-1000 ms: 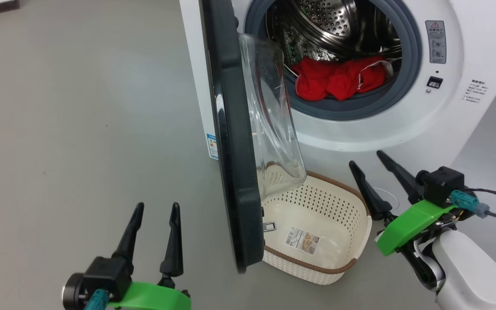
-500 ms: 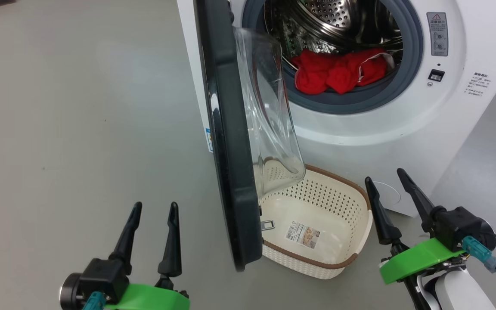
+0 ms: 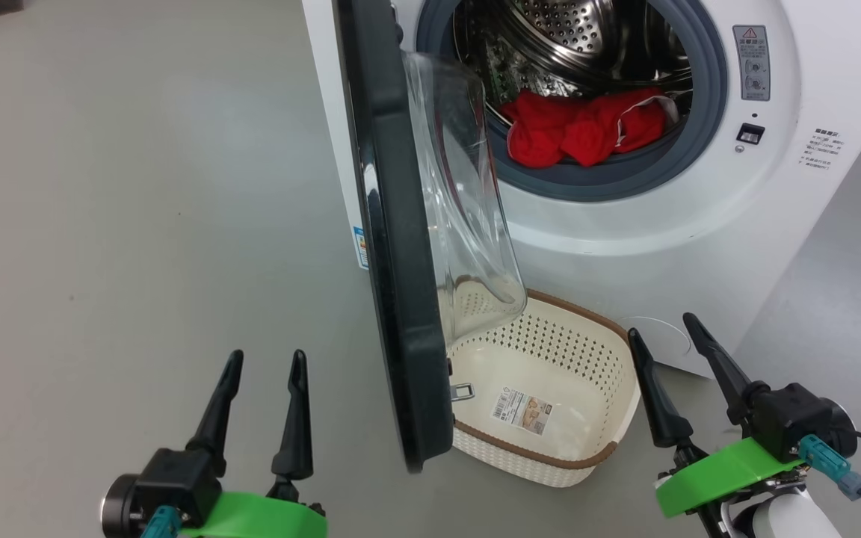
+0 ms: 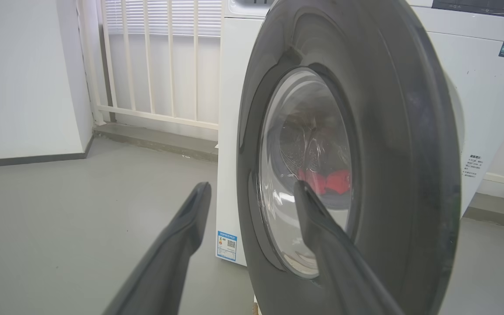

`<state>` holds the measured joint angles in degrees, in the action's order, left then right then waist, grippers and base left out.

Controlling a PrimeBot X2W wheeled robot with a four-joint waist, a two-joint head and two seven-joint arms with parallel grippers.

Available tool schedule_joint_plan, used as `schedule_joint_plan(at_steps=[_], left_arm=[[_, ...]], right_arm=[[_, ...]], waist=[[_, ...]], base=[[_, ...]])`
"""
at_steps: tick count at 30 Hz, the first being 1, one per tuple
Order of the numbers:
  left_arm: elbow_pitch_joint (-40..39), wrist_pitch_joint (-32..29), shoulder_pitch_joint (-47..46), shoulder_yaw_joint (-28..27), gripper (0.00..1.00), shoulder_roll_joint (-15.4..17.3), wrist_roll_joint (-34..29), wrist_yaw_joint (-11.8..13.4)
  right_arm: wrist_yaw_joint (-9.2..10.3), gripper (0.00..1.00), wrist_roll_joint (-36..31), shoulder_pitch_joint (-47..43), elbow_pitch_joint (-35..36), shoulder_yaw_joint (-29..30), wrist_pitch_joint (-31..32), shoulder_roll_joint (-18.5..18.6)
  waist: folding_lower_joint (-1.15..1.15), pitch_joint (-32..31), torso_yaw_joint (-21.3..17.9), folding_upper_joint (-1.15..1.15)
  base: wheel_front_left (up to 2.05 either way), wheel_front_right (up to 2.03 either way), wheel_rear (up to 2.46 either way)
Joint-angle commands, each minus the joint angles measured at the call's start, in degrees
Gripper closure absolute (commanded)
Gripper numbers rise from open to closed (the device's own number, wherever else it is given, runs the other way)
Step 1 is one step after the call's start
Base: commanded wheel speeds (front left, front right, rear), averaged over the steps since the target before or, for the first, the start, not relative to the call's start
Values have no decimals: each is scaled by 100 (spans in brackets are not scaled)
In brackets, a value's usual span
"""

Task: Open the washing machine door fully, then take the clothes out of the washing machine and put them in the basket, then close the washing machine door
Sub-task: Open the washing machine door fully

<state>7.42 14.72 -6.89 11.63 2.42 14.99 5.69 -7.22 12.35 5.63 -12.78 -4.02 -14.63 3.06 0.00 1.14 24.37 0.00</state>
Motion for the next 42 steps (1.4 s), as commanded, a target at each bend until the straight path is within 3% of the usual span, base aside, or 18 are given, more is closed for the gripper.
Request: schedule_joint_plan(at_steps=[1,18,20,28,42], left_arm=[[-159,28,-23,-198,0,45,-76,39],[-183,28,-12,-168,0,45,-86,79],[-167,28,-22,-149,100,45,-87,53],[-223,28,-116,-139,100,45,-65,11],[-1250,28,-859,-185,100,99,-617,-154]], right_arm=[[-26,0,16,-30,164,-105,-37,-16],[-26,0,69,3,129,-166,-37,-18],[-26,0,66,10,123,-159,-37,-18],[-26,0,65,26,93,-143,-37,-18],[-26,0,26,30,38,-166,-37,-18]], waist=[[0,3,-2,0],[0,97,-103,0],[0,104,-110,0],[0,103,-122,0],[0,12,-128,0]], base=[[0,0,0],[0,0,0],[0,0,0],[0,0,0],[0,0,0]])
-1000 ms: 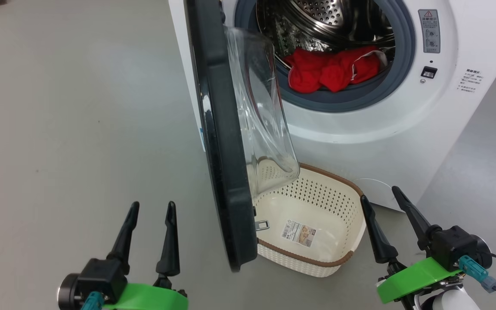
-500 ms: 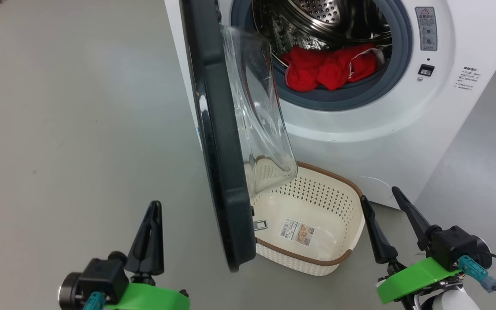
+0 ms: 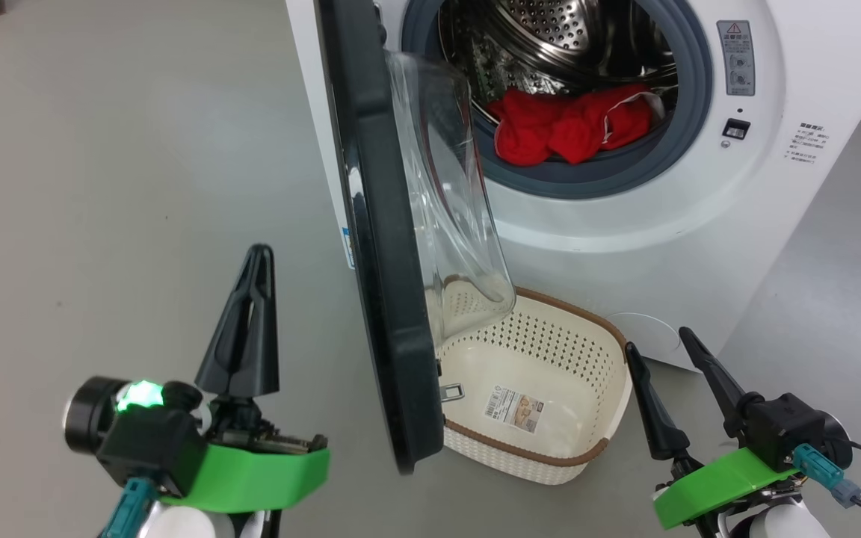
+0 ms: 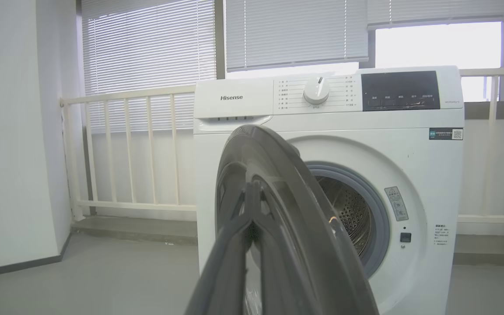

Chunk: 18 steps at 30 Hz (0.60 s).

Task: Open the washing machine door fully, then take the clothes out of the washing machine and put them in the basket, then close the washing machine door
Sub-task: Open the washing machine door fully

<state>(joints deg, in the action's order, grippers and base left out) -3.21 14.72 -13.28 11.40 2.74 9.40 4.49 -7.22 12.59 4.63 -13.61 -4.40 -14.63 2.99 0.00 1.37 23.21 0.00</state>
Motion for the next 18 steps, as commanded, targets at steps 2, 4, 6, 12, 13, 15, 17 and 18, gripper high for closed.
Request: schedule_joint_plan(at_steps=[2,4,6,12,13,15,17,18], left_arm=[[-364,28,-315,-103,100,64,-127,-40],[-531,28,-402,-29,100,59,-170,-46],[-679,28,-472,72,100,51,-160,-58],[-921,16,-600,709,100,28,-86,-154],[-921,-11,-616,849,100,25,-65,-174],[-896,-78,-637,1136,100,21,-10,-211],[-823,-127,-643,1401,100,19,59,-240],[-757,-157,-640,1522,100,18,96,-255]], right_arm=[[-26,0,-6,132,105,-143,-37,-11],[-26,0,-8,126,98,-156,-37,-11],[-26,0,-5,117,99,-173,-37,-11],[-26,0,1,119,78,-205,-37,-11],[-26,0,2,121,74,-206,-37,-11],[-26,0,-4,126,63,-213,-37,-11],[-26,0,-9,134,56,-220,-37,-11],[-26,0,-13,139,56,-223,-37,-11]], waist=[[0,-29,-30,0],[0,-43,-51,0],[0,-54,-73,0],[0,-60,-110,0],[0,-59,-113,0],[0,-55,-118,0],[0,-44,-125,0],[0,-36,-128,0]], base=[[0,0,0],[0,0,0],[0,0,0],[0,0,0],[0,0,0],[0,0,0],[0,0,0],[0,0,0]])
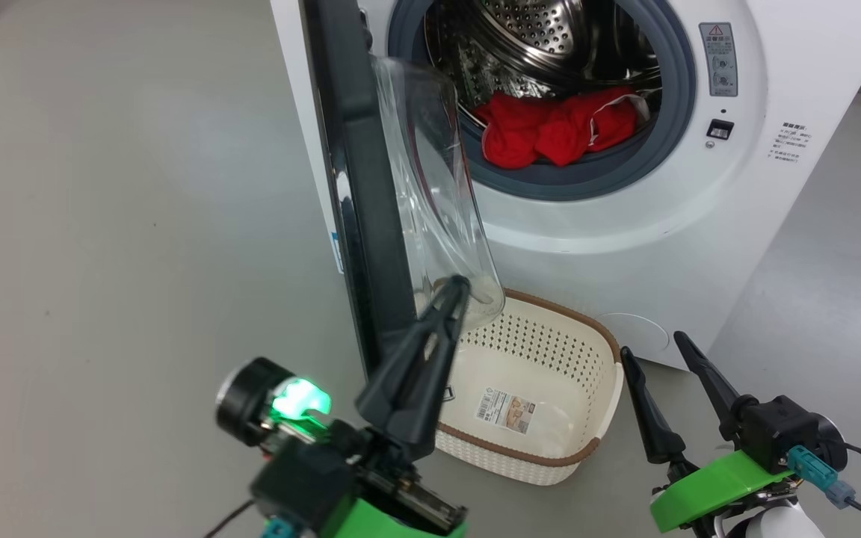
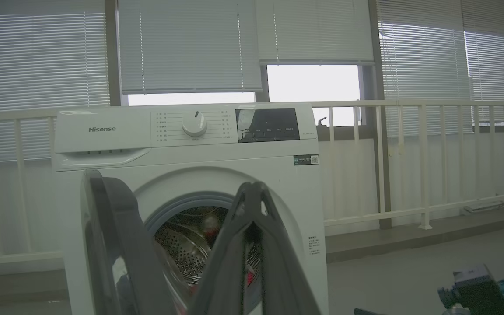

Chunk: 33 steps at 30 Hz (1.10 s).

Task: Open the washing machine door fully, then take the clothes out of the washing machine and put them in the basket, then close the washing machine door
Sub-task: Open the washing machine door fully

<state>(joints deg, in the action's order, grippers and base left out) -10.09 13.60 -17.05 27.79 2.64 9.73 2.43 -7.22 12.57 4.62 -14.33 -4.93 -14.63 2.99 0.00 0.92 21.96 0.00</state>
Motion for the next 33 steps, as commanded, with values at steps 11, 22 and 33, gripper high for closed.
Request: schedule_joint_plan(at_steps=[11,22,33], left_arm=[[910,-450,-235,416,100,25,461,58],[1707,-675,-335,240,100,52,627,319],[1835,-641,-362,82,100,134,704,466]], right_arm=[[-26,0,-31,178,130,-192,-37,-12],[-26,0,-15,211,82,-177,-37,-12],[-26,0,1,217,44,-137,-37,-12]], waist=[[0,132,-52,0],[0,189,-48,0],[0,262,96,0]], base=[[0,0,0],[0,0,0],[0,0,0]])
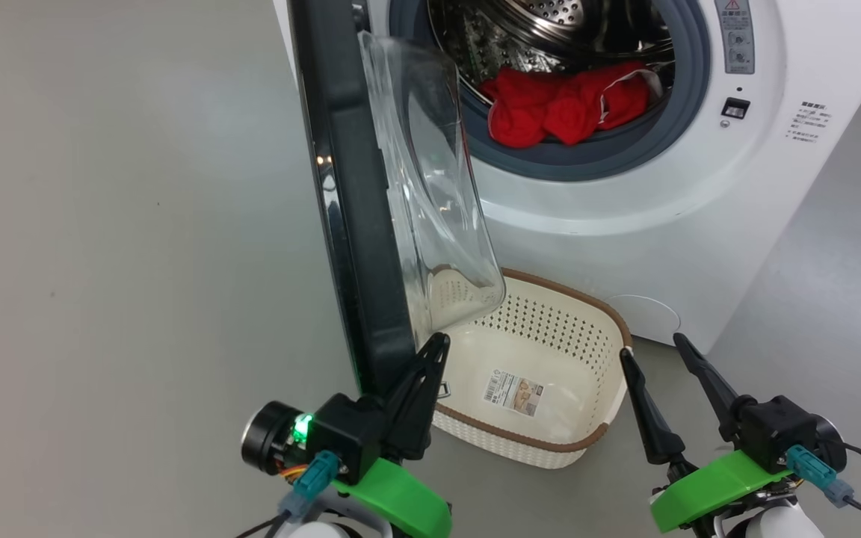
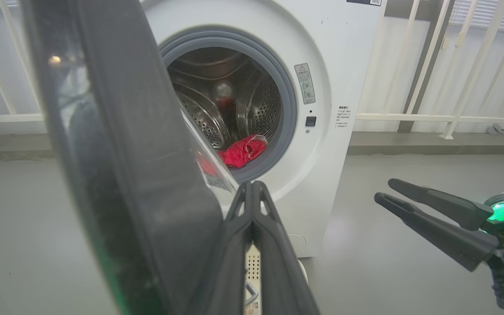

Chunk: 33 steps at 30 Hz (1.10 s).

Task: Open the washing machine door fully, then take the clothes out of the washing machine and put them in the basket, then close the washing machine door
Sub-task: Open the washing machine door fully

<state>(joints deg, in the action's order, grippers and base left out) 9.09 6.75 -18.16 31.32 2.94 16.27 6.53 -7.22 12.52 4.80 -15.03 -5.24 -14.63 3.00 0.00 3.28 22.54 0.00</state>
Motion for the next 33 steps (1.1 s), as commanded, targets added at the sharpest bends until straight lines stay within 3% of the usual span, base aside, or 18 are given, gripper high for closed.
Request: schedule_joint_plan(at_steps=[1,33], left_arm=[[-77,45,-249,-282,100,108,58,71],[-344,129,59,-967,100,526,187,836]], right_arm=[[-26,0,-5,203,117,-88,-37,-13],[-26,0,-241,211,123,-48,-37,-13]], waist=[[0,39,63,0],[0,317,815,0]], base=[[0,0,0],[0,0,0]])
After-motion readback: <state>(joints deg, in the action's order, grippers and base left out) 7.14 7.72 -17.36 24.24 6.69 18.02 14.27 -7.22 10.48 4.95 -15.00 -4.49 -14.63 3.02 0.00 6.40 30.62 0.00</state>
